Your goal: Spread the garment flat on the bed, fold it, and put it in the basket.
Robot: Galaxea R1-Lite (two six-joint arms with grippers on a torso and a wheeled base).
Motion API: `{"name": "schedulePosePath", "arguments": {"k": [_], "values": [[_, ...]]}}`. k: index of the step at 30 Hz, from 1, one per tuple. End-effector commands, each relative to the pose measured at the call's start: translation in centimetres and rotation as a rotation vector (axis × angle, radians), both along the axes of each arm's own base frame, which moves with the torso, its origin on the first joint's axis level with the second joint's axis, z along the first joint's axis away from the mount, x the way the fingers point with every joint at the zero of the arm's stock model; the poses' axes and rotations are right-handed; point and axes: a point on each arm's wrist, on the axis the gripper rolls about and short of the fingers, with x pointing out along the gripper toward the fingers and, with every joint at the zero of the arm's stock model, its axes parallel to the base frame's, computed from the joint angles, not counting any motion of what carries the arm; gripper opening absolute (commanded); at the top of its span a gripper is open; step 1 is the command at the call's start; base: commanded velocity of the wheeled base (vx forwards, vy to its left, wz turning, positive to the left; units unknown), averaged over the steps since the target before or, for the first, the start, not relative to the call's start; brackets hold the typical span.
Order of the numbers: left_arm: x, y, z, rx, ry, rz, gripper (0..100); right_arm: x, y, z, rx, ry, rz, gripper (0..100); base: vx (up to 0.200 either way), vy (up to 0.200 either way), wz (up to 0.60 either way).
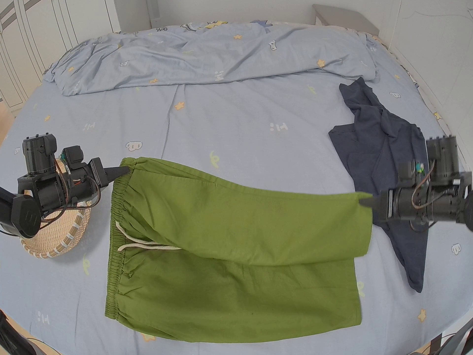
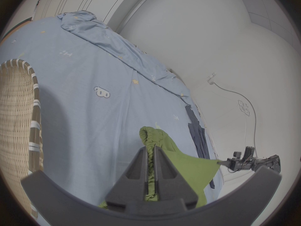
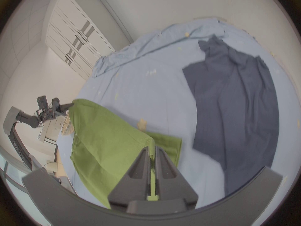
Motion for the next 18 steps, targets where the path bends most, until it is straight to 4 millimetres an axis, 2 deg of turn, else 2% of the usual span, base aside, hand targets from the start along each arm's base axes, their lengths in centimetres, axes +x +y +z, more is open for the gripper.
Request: {"name": "schedulePosePath", "arguments": {"k": [1, 3, 6, 7, 13, 15, 16, 18], "values": [[0.7, 1.2, -0.1, -0.002, -0.010, 0.040, 0, 1.6, 0.7, 7.2, -0.027, -0.182, -0.035, 0, 0.000, 0.000, 0.00], [0.8, 1.2, -0.1, -0.001, -0.012, 0.043, 0, 2.8, 1.4, 7.5, -0.043, -0.199, -0.057, 0, 0.000, 0.000, 0.00], [0.8, 1.2, 0.0, -0.001, -0.013, 0.045, 0, 2.8, 1.4, 7.6, -0.044, -0.201, -0.059, 0, 0.000, 0.000, 0.00], [1.2, 1.3, -0.1, 0.011, -0.015, 0.084, 0, 4.5, 1.9, 7.8, -0.074, -0.223, -0.077, 0, 0.000, 0.000, 0.00], [1.6, 1.3, -0.4, 0.019, -0.010, 0.106, 0, 5.2, 2.6, 8.9, -0.069, -0.263, -0.084, 0, 0.000, 0.000, 0.00], [1.7, 1.3, -0.3, 0.019, -0.011, 0.109, 0, 5.6, 2.7, 8.8, -0.070, -0.265, -0.087, 0, 0.000, 0.000, 0.00], [1.8, 1.4, -0.5, 0.020, -0.006, 0.112, 0, 6.8, 3.1, 8.1, -0.080, -0.252, -0.091, 0, 0.000, 0.000, 0.00], [1.8, 1.4, -0.5, 0.022, -0.009, 0.115, 0, 7.7, 3.4, 7.6, -0.089, -0.249, -0.105, 0, 0.000, 0.000, 0.00]]}}
